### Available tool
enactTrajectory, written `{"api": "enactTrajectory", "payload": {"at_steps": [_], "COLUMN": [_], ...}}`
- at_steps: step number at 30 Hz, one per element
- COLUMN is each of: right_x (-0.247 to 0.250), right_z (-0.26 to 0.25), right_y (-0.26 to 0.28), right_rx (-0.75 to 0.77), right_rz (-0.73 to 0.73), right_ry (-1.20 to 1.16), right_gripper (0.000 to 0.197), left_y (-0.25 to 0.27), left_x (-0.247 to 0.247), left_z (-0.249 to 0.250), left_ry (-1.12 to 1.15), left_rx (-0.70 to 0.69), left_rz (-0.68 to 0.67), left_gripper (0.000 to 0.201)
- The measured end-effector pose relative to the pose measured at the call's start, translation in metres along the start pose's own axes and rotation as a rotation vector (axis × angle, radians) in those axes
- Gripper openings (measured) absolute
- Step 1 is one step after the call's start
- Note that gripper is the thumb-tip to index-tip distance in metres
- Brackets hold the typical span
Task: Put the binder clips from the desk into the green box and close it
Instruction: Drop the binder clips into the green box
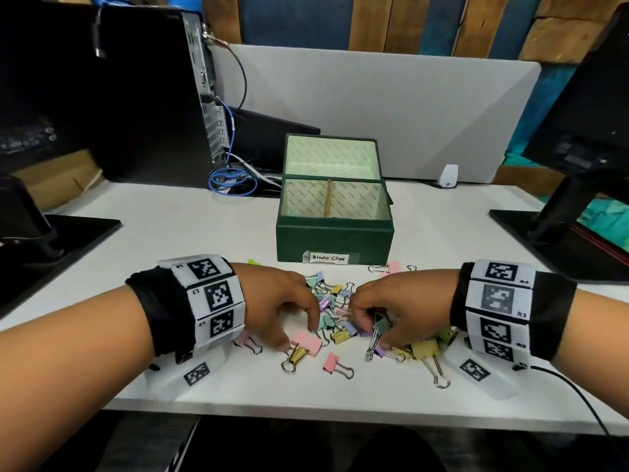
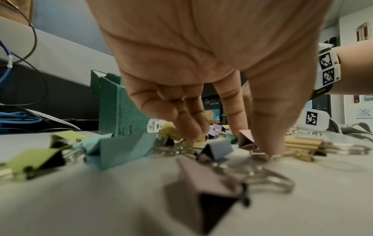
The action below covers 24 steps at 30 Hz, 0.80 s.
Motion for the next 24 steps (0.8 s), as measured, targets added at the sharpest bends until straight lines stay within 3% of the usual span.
{"api": "enactTrajectory", "payload": {"at_steps": [3, 8, 13, 16, 20, 24], "right_x": [0.003, 0.02, 0.023, 0.017, 0.008, 0.0], "right_z": [0.006, 0.021, 0.033, 0.031, 0.028, 0.031], "right_y": [0.002, 0.016, 0.026, 0.032, 0.04, 0.043], "right_rx": [-0.047, -0.132, -0.193, -0.19, -0.187, -0.197], "right_rz": [0.017, 0.203, 0.248, 0.17, -0.027, -0.091], "right_ry": [-0.032, -0.21, -0.278, -0.193, -0.158, -0.147], "right_gripper": [0.021, 0.022, 0.016, 0.01, 0.013, 0.022], "left_y": [0.0, 0.005, -0.008, -0.015, -0.018, -0.014], "left_x": [0.001, 0.001, -0.003, -0.001, 0.0, 0.005], "left_z": [0.003, 0.009, 0.019, 0.02, 0.018, 0.012], "left_ry": [0.024, 0.129, -0.027, -0.058, -0.066, 0.057], "left_rx": [-0.05, -0.102, -0.063, -0.024, 0.025, 0.03], "left_rz": [0.012, 0.021, -0.017, -0.016, 0.02, 0.094], "left_gripper": [0.048, 0.033, 0.029, 0.024, 0.021, 0.016]}}
Point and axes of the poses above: each hand's wrist, its own y-axis away from the middle knuckle, its own x-axis out of the back of the hand, z = x × y, the point moved 1 cm from there along -y, towards the middle knuckle, and after that the axes turned 2 degrees about -y, right-handed, at the moved point
